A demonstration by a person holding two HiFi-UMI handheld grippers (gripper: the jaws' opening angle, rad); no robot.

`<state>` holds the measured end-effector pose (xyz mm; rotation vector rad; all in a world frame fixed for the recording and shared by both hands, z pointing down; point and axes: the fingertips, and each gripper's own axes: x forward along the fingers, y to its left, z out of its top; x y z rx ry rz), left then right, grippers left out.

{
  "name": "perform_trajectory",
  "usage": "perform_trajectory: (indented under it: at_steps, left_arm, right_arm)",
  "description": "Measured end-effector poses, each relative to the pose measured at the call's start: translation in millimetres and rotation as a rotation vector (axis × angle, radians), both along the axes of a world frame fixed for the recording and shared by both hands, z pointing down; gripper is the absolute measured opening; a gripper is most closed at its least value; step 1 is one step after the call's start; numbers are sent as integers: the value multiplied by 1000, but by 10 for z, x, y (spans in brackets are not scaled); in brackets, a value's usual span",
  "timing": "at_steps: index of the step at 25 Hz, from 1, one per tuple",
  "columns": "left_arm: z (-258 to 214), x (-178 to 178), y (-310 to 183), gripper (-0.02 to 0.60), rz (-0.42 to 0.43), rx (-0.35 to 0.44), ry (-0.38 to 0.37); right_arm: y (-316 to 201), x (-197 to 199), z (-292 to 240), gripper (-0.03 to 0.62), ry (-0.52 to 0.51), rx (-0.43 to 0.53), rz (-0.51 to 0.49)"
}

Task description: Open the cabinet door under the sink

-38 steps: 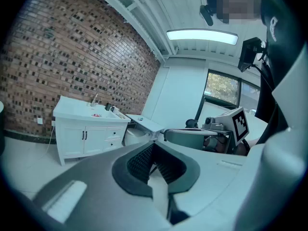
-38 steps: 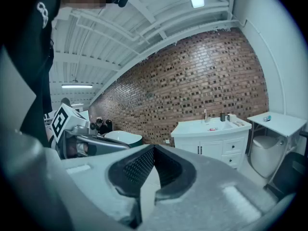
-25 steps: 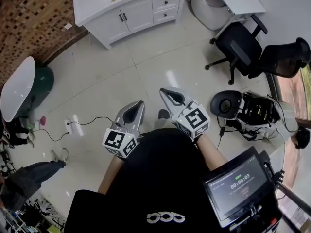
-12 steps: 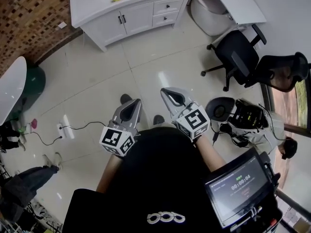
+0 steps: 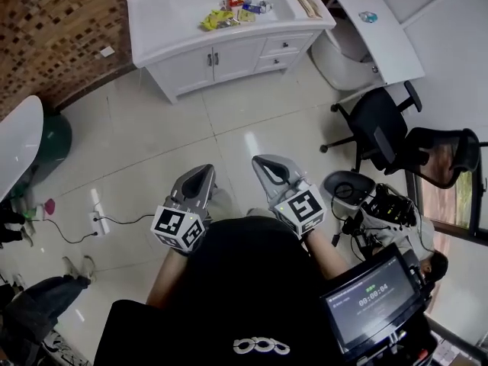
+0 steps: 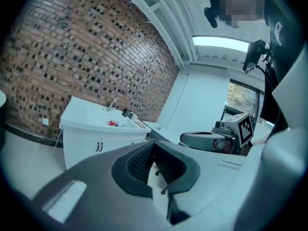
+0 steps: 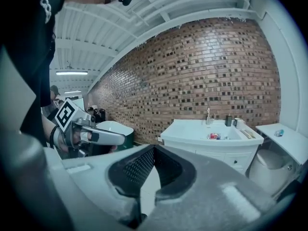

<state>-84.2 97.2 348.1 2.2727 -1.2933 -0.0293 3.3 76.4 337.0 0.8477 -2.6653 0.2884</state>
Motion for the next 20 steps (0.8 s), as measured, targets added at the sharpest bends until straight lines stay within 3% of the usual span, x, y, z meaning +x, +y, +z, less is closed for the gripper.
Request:
perform_trajectory:
  at_steps: [7, 15, 20]
  left_arm:
    - [168, -446, -457, 17, -6, -33, -1]
    - [540, -421, -1065, 17, -51, -84, -68]
    - [672, -370, -1514, 17, -115, -100, -67]
  right_arm:
    - [-484, -380, 159, -8, 37, -35, -2]
    - [-1364, -275, 604, -8, -1, -52, 17]
    - [-1889, -346, 1079, -8, 23, -58, -43]
